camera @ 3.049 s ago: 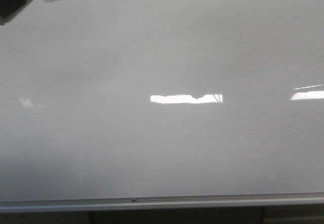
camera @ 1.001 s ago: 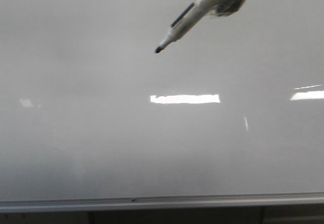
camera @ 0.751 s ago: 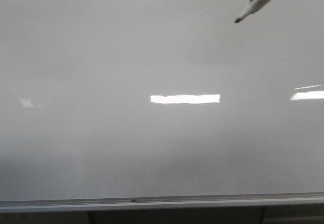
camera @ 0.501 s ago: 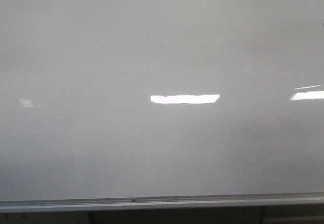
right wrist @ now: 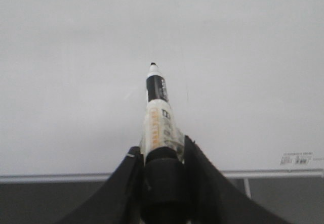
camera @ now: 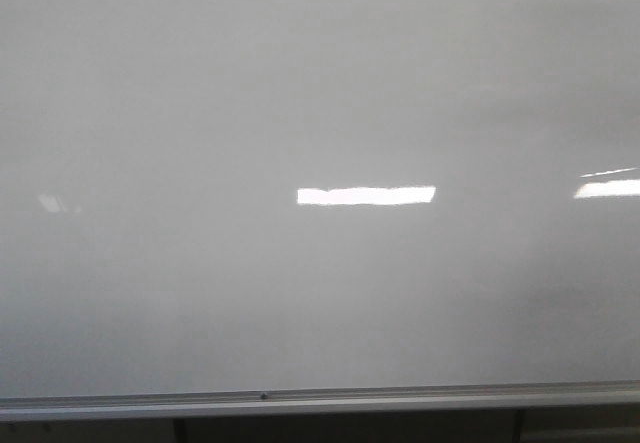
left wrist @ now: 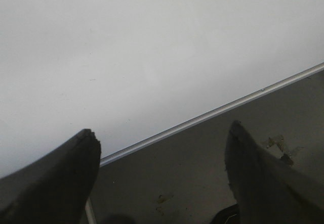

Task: Write number 1 on whiteboard

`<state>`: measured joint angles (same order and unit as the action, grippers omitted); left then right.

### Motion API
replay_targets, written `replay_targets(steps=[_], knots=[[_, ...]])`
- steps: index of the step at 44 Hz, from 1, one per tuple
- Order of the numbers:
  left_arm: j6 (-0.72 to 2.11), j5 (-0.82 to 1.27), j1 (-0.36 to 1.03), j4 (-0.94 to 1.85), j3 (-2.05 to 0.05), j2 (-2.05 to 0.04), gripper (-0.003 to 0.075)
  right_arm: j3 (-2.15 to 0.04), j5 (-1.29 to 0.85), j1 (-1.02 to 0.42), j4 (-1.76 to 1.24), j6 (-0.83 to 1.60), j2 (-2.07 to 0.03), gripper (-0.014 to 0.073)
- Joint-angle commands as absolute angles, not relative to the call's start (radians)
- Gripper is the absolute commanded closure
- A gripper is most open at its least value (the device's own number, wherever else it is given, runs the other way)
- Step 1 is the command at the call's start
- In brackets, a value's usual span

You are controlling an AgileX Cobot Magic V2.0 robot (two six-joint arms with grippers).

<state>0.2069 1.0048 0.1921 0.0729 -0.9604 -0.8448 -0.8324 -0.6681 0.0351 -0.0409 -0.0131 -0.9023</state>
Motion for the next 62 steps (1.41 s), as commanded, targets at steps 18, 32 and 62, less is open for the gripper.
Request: replay_targets(steps=[18, 32, 62], knots=[[0.196, 0.936, 0.189, 0.082, -0.988, -0.837, 0.0218, -0.917, -0.341, 0.044, -0.065, -0.019, -1.066, 0.0581], [0.196, 0.932, 0.189, 0.082, -0.988, -0.837, 0.0218, -1.009, -0.256, 0.044, -0.064, -0.019, -1.177, 0.0581], [0.196, 0.912, 0.189, 0.082, -0.988, -0.837, 0.0218, -1.059, -0.601, 0.044, -0.018, -0.018, -1.37, 0.0581]])
